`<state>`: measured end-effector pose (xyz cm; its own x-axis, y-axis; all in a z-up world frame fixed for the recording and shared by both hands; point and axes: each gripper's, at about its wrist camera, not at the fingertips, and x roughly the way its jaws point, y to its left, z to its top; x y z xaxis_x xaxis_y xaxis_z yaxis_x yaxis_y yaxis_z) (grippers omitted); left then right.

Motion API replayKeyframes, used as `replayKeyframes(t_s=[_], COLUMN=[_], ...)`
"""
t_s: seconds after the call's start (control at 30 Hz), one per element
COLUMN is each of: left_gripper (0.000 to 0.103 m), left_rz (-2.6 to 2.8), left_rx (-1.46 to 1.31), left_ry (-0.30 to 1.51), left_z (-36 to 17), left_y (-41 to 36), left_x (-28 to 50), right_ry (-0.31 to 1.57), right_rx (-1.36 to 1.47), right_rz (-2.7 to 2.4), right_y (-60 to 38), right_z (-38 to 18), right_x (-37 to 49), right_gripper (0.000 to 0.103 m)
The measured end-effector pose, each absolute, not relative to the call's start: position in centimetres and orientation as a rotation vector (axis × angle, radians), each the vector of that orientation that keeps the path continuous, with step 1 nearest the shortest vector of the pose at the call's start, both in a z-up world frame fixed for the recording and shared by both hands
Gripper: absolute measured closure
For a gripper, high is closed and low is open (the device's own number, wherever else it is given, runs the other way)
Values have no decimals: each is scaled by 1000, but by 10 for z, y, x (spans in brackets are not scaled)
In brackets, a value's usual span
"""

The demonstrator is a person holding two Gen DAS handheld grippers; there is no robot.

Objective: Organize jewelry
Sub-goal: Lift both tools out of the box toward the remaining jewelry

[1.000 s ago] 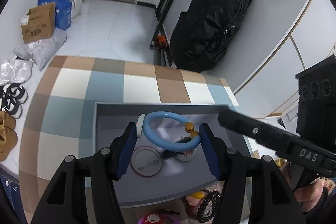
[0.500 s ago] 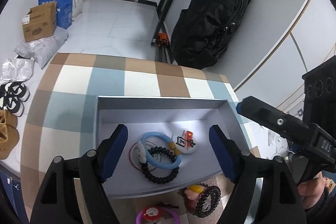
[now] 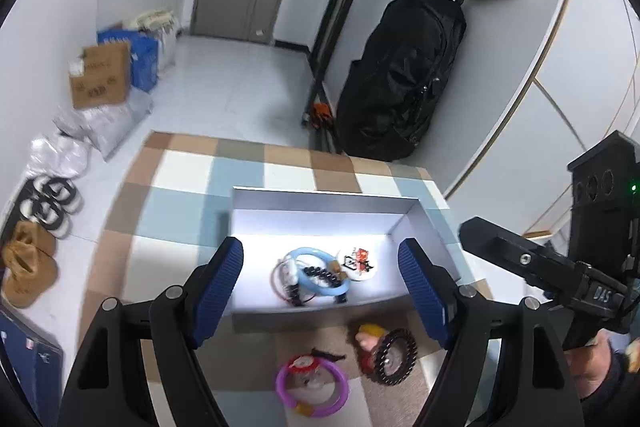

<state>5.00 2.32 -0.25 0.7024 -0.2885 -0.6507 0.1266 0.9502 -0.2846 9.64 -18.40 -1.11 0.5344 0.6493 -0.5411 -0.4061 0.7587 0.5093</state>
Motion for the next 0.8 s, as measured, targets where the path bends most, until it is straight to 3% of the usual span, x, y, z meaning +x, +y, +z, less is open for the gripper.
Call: replayKeyframes(t_s=[0.1,0.37,0.8], left_gripper=[22,18,14], left_rz=[-222,-154,-215], left_rx=[-225,-205,-124], left_ry=[748,753,928], left_z=[-1,-8,-51], left_y=[26,39,28], left_x=[43,27,17], right_ry=[755,739,782], right_rx=[312,317,299], right_rz=[628,608,555], right_y=[-185,-195,-200], right_z=[-8,-7,-15], right_x=[86,63,47], right_gripper=[0,0,0])
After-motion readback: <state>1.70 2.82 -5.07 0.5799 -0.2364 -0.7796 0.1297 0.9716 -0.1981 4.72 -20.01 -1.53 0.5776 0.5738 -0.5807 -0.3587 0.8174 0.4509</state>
